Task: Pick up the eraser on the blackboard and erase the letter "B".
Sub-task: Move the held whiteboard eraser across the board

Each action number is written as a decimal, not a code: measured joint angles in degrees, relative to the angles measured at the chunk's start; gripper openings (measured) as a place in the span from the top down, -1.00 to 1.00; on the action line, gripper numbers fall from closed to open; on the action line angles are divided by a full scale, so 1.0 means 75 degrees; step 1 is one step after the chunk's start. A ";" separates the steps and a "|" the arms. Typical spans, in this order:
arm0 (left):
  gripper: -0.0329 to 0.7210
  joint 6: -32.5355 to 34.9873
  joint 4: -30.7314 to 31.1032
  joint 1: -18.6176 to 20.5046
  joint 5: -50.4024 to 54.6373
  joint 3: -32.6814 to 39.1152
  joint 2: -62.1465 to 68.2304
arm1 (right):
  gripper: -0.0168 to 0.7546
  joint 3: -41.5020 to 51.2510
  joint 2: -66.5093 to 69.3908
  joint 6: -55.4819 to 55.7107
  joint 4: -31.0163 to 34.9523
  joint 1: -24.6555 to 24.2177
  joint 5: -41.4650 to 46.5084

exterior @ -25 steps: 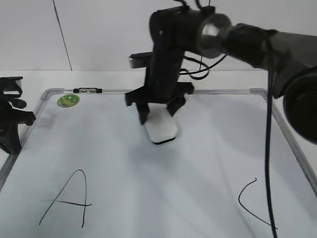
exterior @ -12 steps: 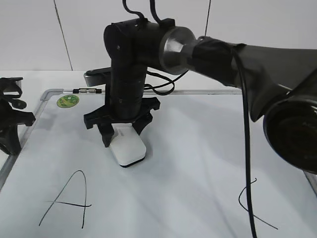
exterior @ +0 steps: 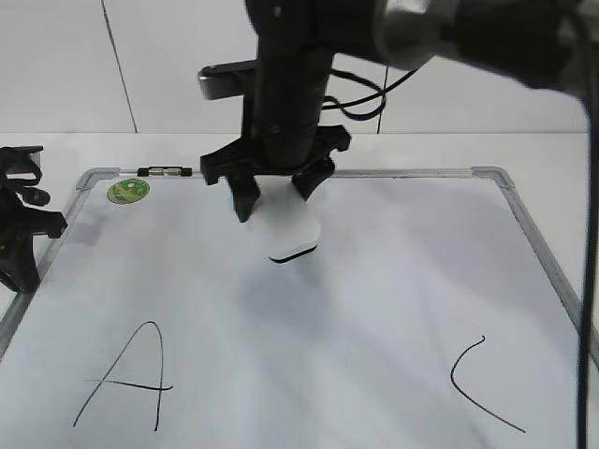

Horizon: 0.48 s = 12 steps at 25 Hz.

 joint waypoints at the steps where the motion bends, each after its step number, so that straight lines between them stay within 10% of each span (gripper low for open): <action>1: 0.87 0.0000 0.0000 0.0000 0.0000 0.0000 0.0000 | -0.41 0.0215 -0.0217 0.0012 0.0000 -0.0146 0.0000; 12: 0.87 0.0000 -0.0021 0.0000 0.0016 0.0000 0.0000 | -0.41 0.3467 -0.2443 0.0028 0.0000 -0.2610 -0.0129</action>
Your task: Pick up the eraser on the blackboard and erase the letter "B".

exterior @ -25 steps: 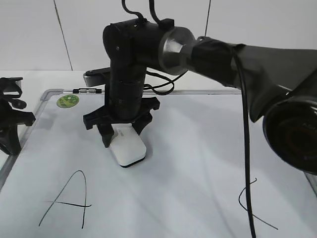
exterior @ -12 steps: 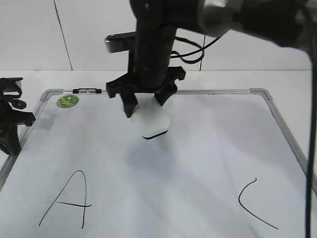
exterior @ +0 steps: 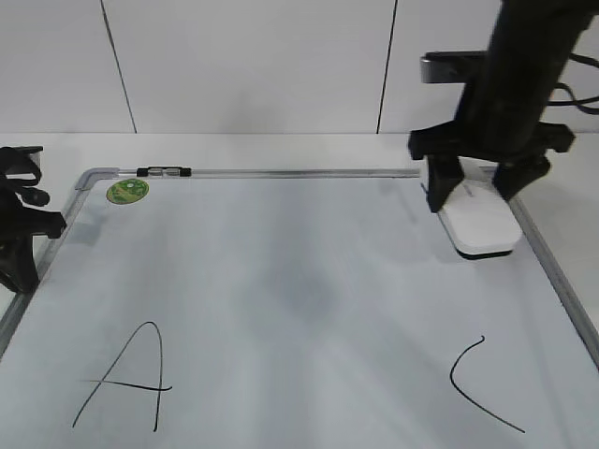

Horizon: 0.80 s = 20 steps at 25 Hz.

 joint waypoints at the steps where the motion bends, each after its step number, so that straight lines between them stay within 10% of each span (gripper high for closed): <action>1: 0.87 0.0000 0.0000 0.0000 0.0000 0.0000 0.0000 | -0.41 0.0287 -0.0188 -0.0055 0.0000 -0.0185 -0.0101; 20: 0.87 0.0000 -0.0013 0.0000 0.0016 0.0000 0.0000 | -0.41 0.1913 -0.0613 -0.1821 0.0912 -0.2267 -0.1159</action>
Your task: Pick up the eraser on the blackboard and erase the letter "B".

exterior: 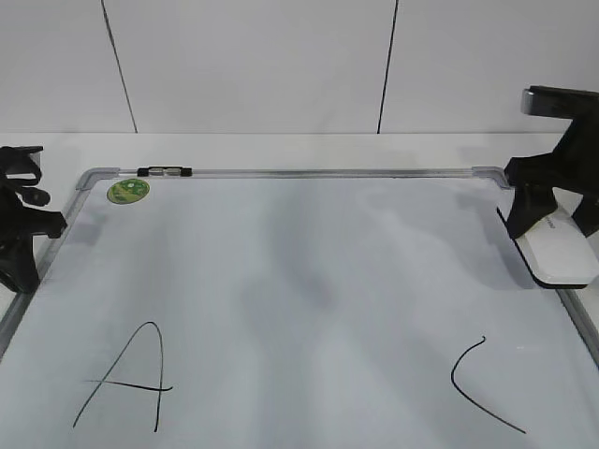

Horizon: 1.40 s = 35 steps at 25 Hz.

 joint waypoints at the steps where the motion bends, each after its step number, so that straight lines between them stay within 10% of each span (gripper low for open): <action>1: 0.87 0.0000 0.0000 0.0000 0.0000 0.0000 0.0000 | -0.41 0.0000 0.0000 -0.0006 0.0029 0.0000 -0.0040; 30: 0.87 0.0000 -0.0024 0.0000 -0.0014 0.0000 0.0000 | -0.41 0.0000 0.0782 -0.0053 0.0048 0.0000 -0.0224; 35: 0.87 0.0000 -0.0024 0.0000 -0.0014 0.0000 0.0000 | -0.68 0.0000 0.0782 -0.0053 0.0036 0.0000 -0.0089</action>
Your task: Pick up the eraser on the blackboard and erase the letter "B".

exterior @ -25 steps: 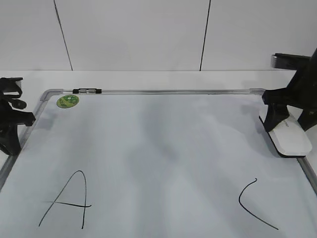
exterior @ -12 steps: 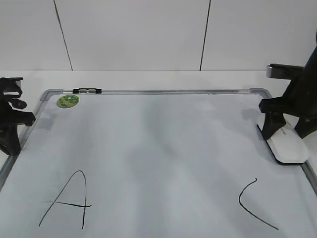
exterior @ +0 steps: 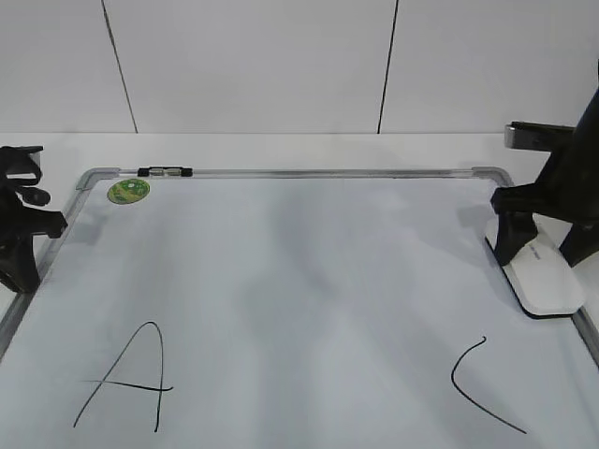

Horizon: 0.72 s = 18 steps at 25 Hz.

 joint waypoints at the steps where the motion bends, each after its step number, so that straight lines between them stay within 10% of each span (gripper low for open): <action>1: 0.87 0.0000 0.0000 0.0000 0.0000 0.0000 0.0000 | -0.72 -0.0019 0.0000 0.0000 0.0000 0.0000 0.0061; 18: 0.83 0.0000 0.0000 0.0000 0.0013 0.0000 0.0000 | -0.53 -0.1726 -0.0531 0.0045 0.0321 0.0000 0.1264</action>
